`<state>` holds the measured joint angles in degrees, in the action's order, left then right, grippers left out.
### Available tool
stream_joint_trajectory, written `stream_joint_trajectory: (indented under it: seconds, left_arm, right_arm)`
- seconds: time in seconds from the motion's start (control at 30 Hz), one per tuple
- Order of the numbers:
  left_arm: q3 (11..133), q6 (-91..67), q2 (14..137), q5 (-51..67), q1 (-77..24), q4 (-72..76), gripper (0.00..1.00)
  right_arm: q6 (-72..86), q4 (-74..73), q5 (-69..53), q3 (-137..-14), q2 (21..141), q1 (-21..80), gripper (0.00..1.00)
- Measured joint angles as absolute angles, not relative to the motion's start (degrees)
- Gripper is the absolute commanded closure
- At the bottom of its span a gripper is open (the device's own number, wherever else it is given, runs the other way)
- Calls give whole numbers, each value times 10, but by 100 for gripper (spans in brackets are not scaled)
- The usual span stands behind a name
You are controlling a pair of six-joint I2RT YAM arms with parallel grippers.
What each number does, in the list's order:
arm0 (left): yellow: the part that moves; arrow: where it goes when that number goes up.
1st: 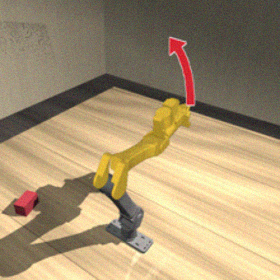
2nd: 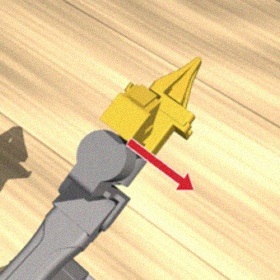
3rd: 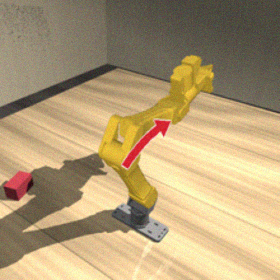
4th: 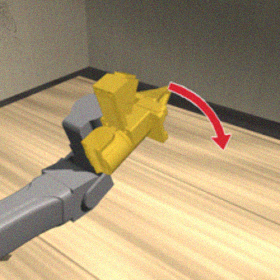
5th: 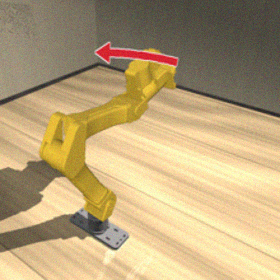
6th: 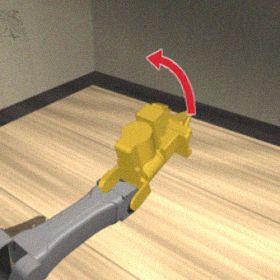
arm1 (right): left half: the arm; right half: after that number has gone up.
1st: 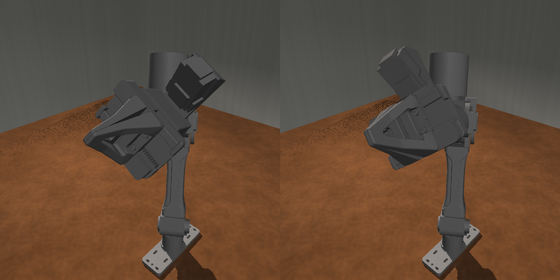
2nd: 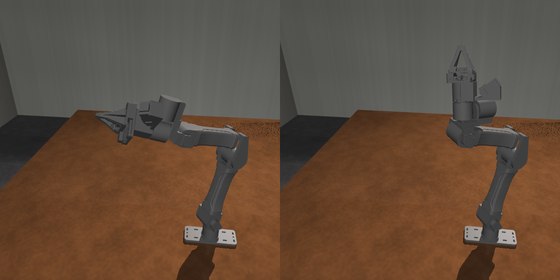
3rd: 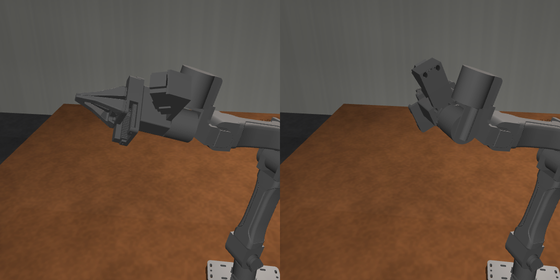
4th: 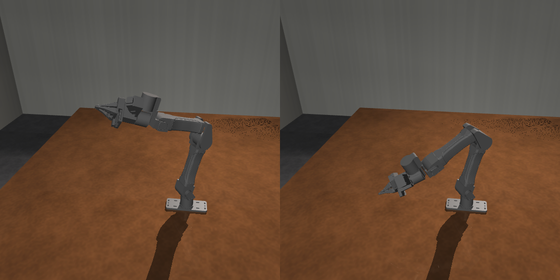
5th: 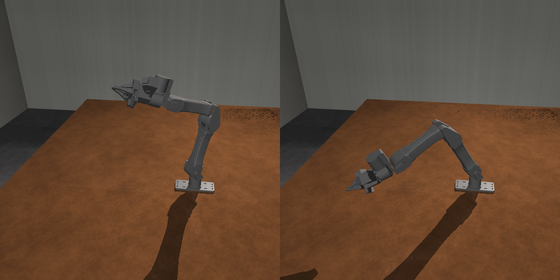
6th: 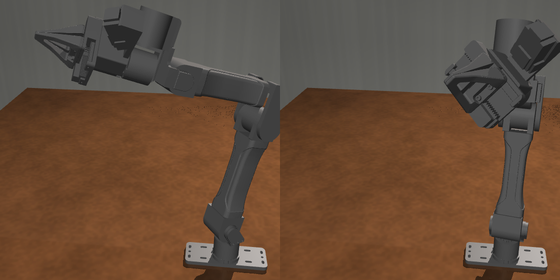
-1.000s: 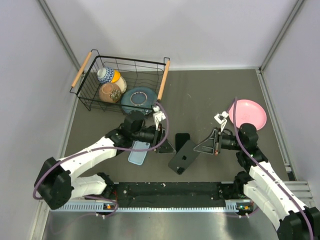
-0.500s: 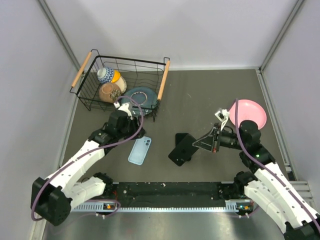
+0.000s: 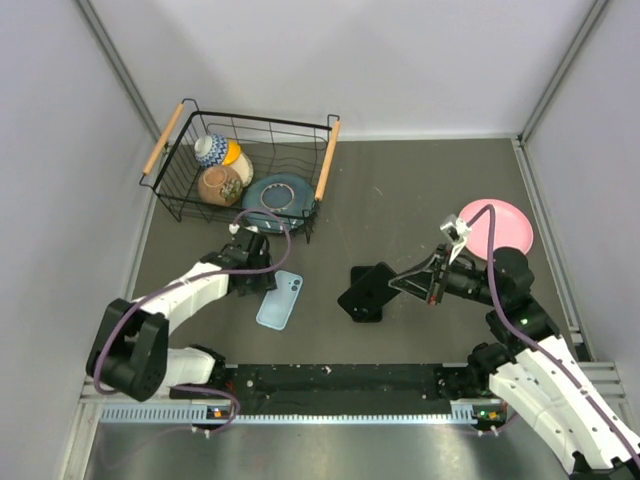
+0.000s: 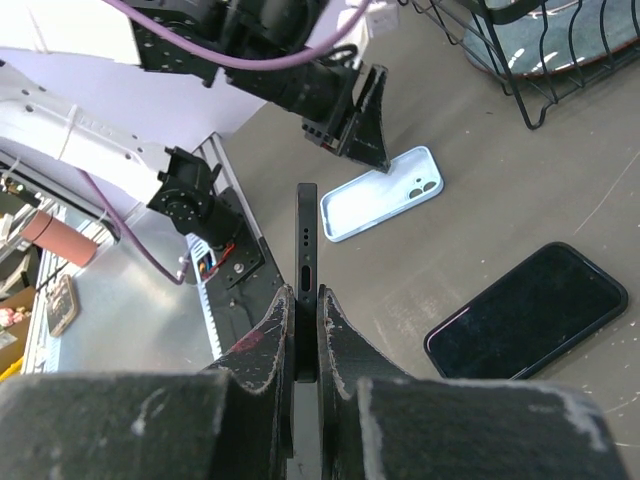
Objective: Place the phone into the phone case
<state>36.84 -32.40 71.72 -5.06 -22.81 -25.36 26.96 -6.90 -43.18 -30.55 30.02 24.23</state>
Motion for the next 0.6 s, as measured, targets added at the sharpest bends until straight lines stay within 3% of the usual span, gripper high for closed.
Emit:
stream_joint_trajectory:
  seconds: [0.13, 0.4, 0.6]
  left_arm:
    - [373, -317, 764, -36, -228, -252, 51]
    - [370, -309, 781, 28, -229, -213, 89]
    - [356, -321, 781, 78, -255, -180, 99]
  right_arm:
    - [267, -72, -431, -305, 287, 242, 100]
    - [257, -76, -415, -305, 275, 242, 100]
    - [250, -72, -405, -304, 283, 246, 100]
